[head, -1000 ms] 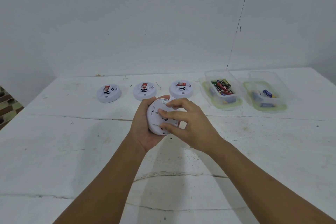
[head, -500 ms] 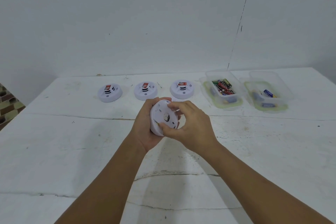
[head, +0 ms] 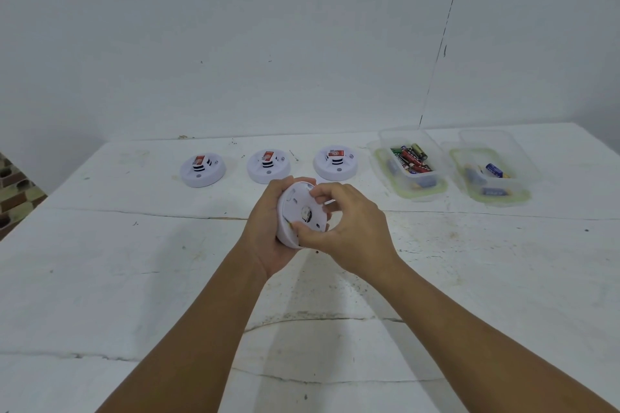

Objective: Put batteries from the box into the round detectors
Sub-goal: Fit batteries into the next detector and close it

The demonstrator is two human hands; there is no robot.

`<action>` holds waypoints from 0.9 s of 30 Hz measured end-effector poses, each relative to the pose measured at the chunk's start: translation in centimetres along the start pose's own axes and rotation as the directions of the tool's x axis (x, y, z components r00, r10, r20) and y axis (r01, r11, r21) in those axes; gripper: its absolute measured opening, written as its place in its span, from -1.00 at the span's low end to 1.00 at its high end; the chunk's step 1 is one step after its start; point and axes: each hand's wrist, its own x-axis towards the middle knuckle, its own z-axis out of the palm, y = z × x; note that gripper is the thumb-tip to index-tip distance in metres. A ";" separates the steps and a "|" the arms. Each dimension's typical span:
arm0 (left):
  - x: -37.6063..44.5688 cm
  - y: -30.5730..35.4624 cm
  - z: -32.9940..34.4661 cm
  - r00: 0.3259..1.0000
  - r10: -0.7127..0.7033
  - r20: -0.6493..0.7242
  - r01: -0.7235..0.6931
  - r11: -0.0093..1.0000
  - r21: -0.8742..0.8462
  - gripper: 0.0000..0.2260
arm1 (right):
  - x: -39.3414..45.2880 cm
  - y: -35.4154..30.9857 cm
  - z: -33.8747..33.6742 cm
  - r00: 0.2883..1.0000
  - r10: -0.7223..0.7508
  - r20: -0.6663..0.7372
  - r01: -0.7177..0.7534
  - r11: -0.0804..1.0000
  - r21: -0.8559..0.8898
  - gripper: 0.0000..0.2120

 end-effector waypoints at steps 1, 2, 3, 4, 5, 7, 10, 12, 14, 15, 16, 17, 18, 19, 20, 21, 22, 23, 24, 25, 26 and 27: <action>0.0 0.0 0.0 1.000 0.001 0.001 -0.001 1.000 0.001 -0.70 | 0.0 0.0 0.0 1.000 0.003 0.004 -0.003 1.000 0.003 -0.50; 0.0 0.1 0.0 1.000 0.000 0.004 0.000 1.000 0.001 -0.70 | 0.0 -0.1 0.0 1.000 0.006 0.007 -0.006 1.000 0.007 -0.50; 0.0 0.1 0.0 1.000 0.000 0.005 0.000 1.000 0.005 -0.70 | 0.0 -0.1 0.0 1.000 0.009 0.007 -0.009 1.000 0.013 -0.50; 0.0 0.1 0.0 1.000 0.001 0.000 -0.001 1.000 0.013 -0.69 | 0.0 -0.1 0.0 1.000 0.013 0.007 -0.013 1.000 0.021 -0.50; 0.0 0.1 -0.1 1.000 -0.001 -0.007 0.001 1.000 0.017 -0.69 | 0.0 -0.1 0.0 1.000 0.017 0.008 -0.017 0.999 0.027 -0.51; 0.1 0.2 -0.2 1.000 0.000 -0.021 0.000 1.000 0.023 -0.69 | 0.0 -0.1 0.1 1.000 0.019 0.013 -0.019 0.999 0.036 -0.51; 0.0 0.6 0.0 0.999 0.004 -0.045 -0.002 0.999 0.048 -0.73 | 0.2 0.1 0.2 0.999 0.010 0.031 -0.013 0.995 0.098 -0.52; -0.1 1.0 0.1 0.997 0.033 -0.063 -0.027 0.996 0.084 -0.77 | 0.5 0.3 0.3 0.998 0.005 0.062 -0.014 0.990 0.142 -0.51; -0.1 1.4 0.1 0.995 0.068 -0.074 -0.059 0.991 0.120 -0.79 | 0.7 0.2 0.3 0.995 0.018 0.094 -0.036 0.982 0.188 -0.51; -0.2 1.6 0.2 0.993 0.084 -0.078 -0.071 0.987 0.147 -0.79 | 0.7 0.1 0.3 0.995 0.026 0.100 -0.047 0.976 0.211 -0.53; -0.1 1.8 0.2 0.992 0.100 -0.078 -0.085 0.980 0.181 -0.79 | 0.7 0.1 0.3 0.994 0.033 0.100 -0.055 0.972 0.227 -0.56; -0.2 1.9 0.3 0.989 0.119 -0.085 -0.099 0.971 0.216 -0.77 | 0.7 0.0 0.4 0.994 0.040 0.101 -0.064 0.968 0.241 -0.61; -0.1 1.9 0.4 0.984 0.147 -0.099 -0.118 0.960 0.256 -0.71 | 0.7 0.0 0.5 0.993 0.056 0.107 -0.082 0.960 0.266 -0.66; 0.0 1.9 0.5 0.976 0.177 -0.125 -0.131 0.943 0.307 -0.66 | 0.8 0.0 0.6 0.989 0.078 0.123 -0.113 0.944 0.311 -0.69; 0.2 1.8 0.4 0.964 0.221 -0.146 -0.156 0.919 0.362 -0.65 | 0.8 -0.1 0.6 0.984 0.102 0.149 -0.151 0.917 0.369 -0.70; 0.2 1.7 0.5 0.952 0.263 -0.157 -0.179 0.894 0.412 -0.69 | 1.0 -0.1 0.7 0.976 0.126 0.175 -0.191 0.884 0.426 -0.65; 0.3 1.5 0.5 0.944 0.293 -0.153 -0.195 0.867 0.458 -0.69 | 1.2 -0.2 0.8 0.970 0.150 0.191 -0.225 0.852 0.474 -0.58; 0.3 1.3 0.6 0.941 0.299 -0.157 -0.188 0.851 0.491 -0.64 | 1.3 -0.1 0.9 0.967 0.168 0.193 -0.245 0.824 0.510 -0.53; 0.5 1.1 0.7 0.942 0.290 -0.169 -0.168 0.844 0.510 -0.56 | 1.4 -0.1 1.0 0.965 0.184 0.186 -0.257 0.807 0.532 -0.51; 0.5 1.1 0.9 0.939 0.281 -0.196 -0.145 0.844 0.516 -0.49 | 1.5 0.0 1.0 0.964 0.195 0.178 -0.262 0.797 0.544 -0.53; 0.5 1.0 1.0 0.935 0.279 -0.221 -0.130 0.846 0.517 -0.45 | 1.5 0.1 1.0 0.963 0.204 0.173 -0.267 0.793 0.548 -0.55; 0.4 1.0 1.1 0.935 0.265 -0.237 -0.114 0.853 0.509 -0.43 | 1.4 0.3 1.1 0.963 0.209 0.169 -0.269 0.790 0.551 -0.60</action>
